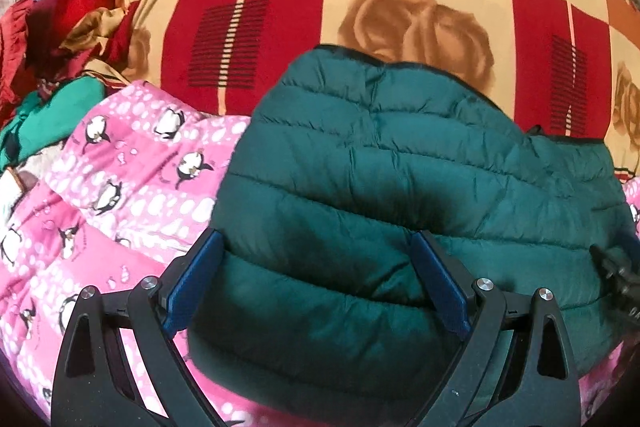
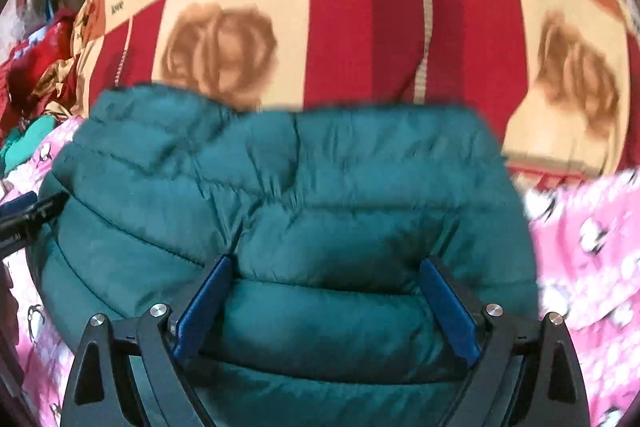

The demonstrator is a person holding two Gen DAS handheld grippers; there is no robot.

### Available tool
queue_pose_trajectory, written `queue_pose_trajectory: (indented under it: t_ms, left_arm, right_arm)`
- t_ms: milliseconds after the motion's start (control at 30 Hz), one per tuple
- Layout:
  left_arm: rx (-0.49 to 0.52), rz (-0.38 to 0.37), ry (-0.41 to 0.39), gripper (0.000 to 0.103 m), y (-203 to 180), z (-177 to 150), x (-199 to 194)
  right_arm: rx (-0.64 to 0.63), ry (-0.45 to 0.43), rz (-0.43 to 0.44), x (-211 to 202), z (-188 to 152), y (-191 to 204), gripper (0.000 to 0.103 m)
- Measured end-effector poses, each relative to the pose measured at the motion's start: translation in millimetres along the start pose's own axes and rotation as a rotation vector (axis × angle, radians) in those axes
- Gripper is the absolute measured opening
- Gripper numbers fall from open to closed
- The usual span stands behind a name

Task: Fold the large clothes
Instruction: 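Release the hem and smooth the folded jacket with both grippers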

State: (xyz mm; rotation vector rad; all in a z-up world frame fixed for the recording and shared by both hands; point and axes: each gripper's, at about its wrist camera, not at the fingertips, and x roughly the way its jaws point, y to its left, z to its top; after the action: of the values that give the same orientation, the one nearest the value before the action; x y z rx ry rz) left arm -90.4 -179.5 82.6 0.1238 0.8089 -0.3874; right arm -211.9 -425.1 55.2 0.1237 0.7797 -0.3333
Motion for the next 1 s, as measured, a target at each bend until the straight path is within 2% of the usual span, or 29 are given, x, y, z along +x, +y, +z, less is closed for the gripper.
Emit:
queue_pose_trajectory:
  t_ms: [200,300,400,467,567,1000]
  left_arm:
    - [0.007,-0.009,-0.014,0.095,1,2,5]
    - [0.005,-0.01,-0.016,0.095,1,3,7]
    - [0.008,-0.006,-0.018,0.096,0,3,8]
    - [0.012,-0.003,-0.022,0.096,0,3,8]
    - [0.018,0.0,-0.024,0.096,-1,3,8]
    - [0.05,0.027,-0.048,0.096,-5,2,6]
  right_arm:
    - [0.056,-0.013,0.009,-7,3,-9,0.094]
    - [0.087,-0.06,0.024,-21,9,-15,0.094]
    - [0.096,-0.085,-0.01,-28,13,-20,0.094]
    - [0.091,-0.069,-0.024,-25,10,-23,0.095]
    - [0.07,0.0,-0.043,-7,2,-25,0.095]
    - [0.047,-0.048,-0.042,-37,-5,-12,0.095]
